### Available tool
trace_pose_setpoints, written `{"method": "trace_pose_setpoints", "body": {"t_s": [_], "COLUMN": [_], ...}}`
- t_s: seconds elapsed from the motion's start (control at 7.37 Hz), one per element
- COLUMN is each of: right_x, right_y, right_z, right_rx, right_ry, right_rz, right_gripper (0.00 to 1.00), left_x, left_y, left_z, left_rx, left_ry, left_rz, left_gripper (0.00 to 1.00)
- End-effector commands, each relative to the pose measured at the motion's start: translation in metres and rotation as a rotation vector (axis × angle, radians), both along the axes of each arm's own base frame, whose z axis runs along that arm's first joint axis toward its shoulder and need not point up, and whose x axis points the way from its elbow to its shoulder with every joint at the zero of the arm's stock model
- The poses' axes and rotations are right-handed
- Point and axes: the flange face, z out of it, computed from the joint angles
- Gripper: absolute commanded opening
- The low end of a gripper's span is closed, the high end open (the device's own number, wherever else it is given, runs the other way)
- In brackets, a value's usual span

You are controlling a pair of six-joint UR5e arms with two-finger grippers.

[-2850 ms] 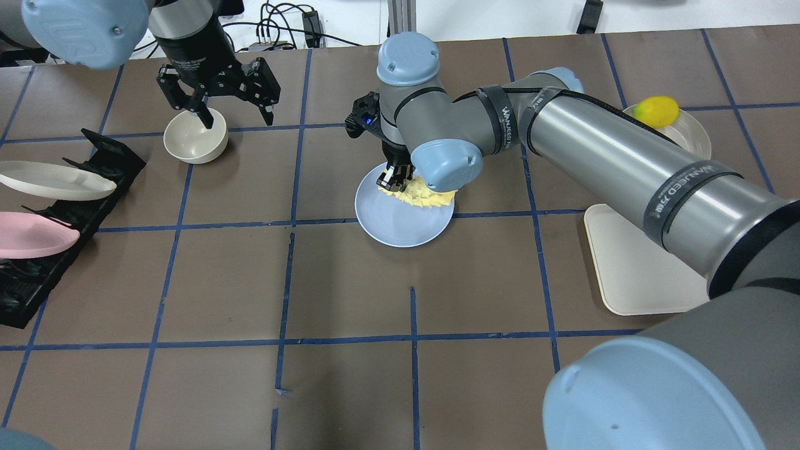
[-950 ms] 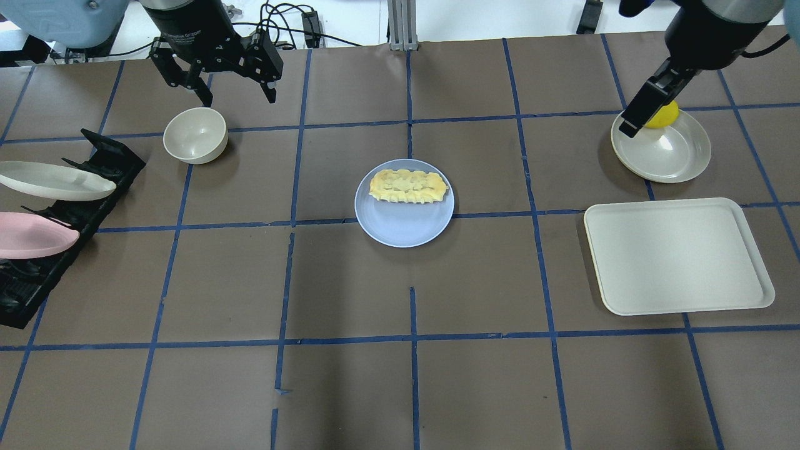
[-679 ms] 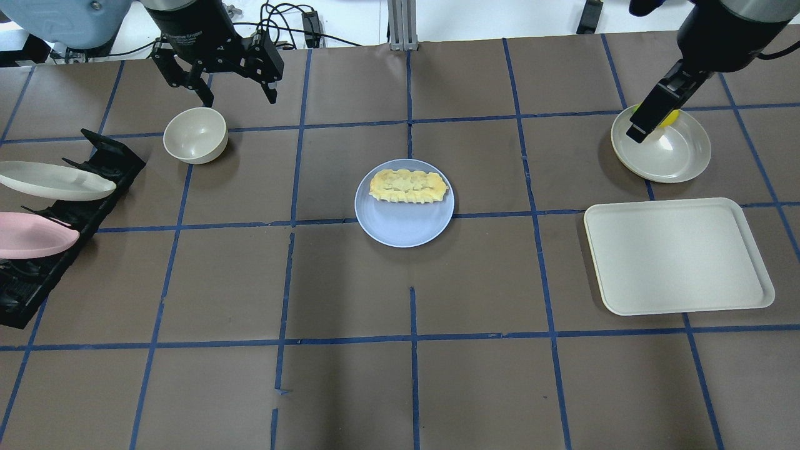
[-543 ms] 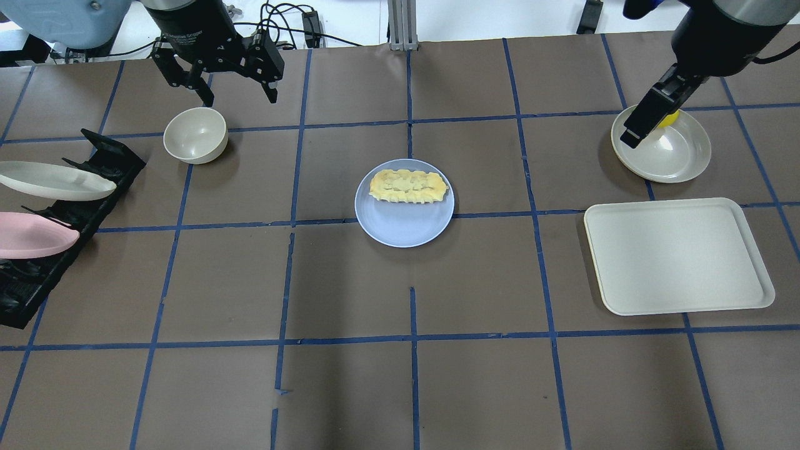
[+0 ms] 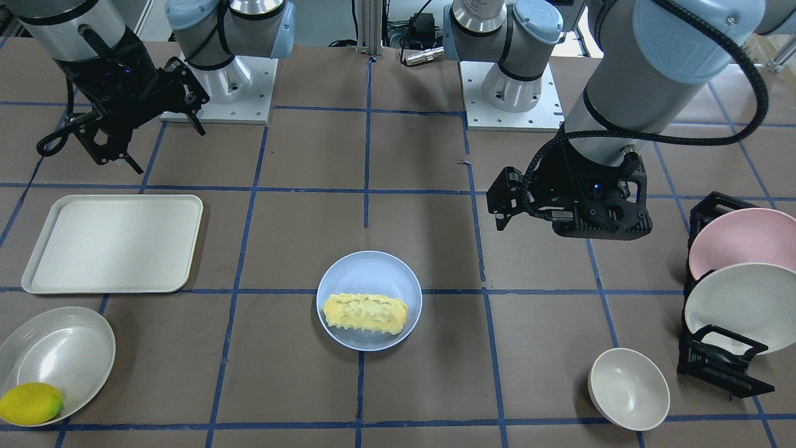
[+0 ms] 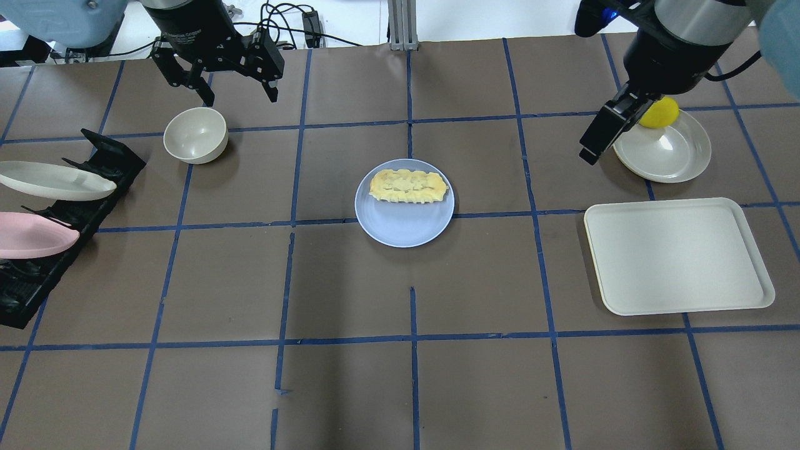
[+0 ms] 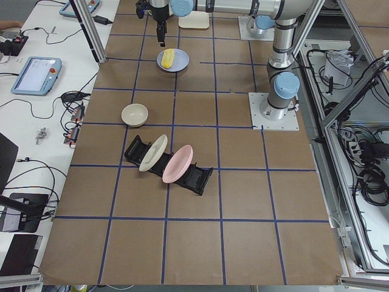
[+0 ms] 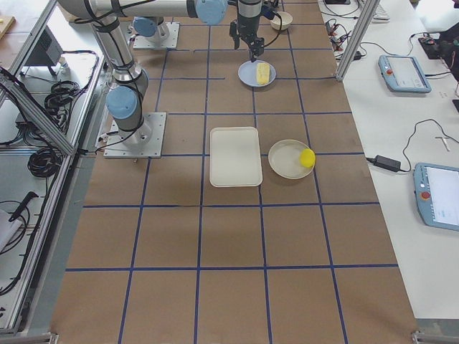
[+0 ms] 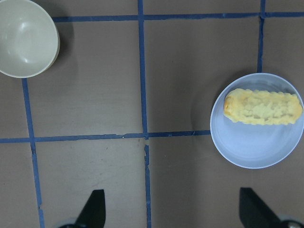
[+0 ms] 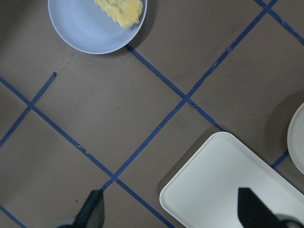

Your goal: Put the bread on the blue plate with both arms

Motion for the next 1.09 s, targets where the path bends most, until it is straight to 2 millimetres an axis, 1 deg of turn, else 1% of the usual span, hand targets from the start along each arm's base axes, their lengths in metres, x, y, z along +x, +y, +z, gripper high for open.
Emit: {"method": "trace_pose_setpoints", "body": {"t_s": [0.0, 0.14, 0.27, 0.54, 0.95], "right_x": [0.0121, 0.0123, 0.013, 0.0133, 0.015], "right_y": [0.0035, 0.0077, 0.0078, 0.0077, 0.0066], "right_z": [0.001, -0.0019, 0.0025, 0.0007, -0.0018], "right_rx": [0.006, 0.026, 0.011, 0.017, 0.022], "right_ry": [0.023, 0.024, 0.023, 0.021, 0.004], "right_rz": [-0.169, -0.23, -0.237, -0.237, -0.237], "right_gripper": [1.0, 1.0, 1.0, 1.0, 1.0], "left_x": [-0.0002, 0.0007, 0.0025, 0.0016, 0.0028], "left_y": [-0.0017, -0.0019, -0.0019, -0.002, -0.0006], "left_z": [-0.0024, -0.0024, -0.0015, -0.0031, -0.0006], "left_rx": [0.003, 0.003, 0.001, 0.004, 0.001], "left_ry": [0.003, 0.003, 0.003, 0.003, 0.0], "left_rz": [0.003, 0.005, 0.008, 0.006, 0.008], "left_gripper": [1.0, 1.0, 1.0, 1.0, 1.0]}}
